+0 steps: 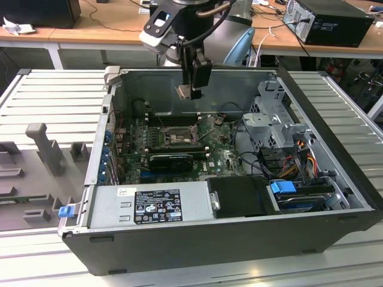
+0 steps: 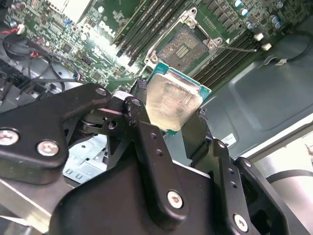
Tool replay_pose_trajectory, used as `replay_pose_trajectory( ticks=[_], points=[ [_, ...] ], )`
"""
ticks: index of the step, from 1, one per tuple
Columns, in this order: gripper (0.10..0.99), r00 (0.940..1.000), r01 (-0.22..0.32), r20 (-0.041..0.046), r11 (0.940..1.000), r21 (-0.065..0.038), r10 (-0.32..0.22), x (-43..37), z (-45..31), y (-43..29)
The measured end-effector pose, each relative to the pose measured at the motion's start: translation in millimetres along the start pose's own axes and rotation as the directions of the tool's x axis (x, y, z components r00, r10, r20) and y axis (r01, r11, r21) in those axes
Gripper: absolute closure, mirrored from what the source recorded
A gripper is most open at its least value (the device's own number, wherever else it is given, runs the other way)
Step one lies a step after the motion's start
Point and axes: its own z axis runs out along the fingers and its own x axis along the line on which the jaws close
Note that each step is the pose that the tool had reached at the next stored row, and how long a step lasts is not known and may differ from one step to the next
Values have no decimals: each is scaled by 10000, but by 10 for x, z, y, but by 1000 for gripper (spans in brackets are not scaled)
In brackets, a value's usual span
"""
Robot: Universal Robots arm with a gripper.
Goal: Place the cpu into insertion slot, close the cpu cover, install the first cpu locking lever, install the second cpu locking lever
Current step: 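Place the cpu into insertion slot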
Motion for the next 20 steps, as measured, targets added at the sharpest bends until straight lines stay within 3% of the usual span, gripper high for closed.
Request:
replay_pose_trajectory(
  ticks=[17,20],
  points=[
    [557,9999,-170,29,9999,-1,170,-2,96,-9],
    [557,9999,-168,38,9999,1,168,-3,140,-13]
  ],
)
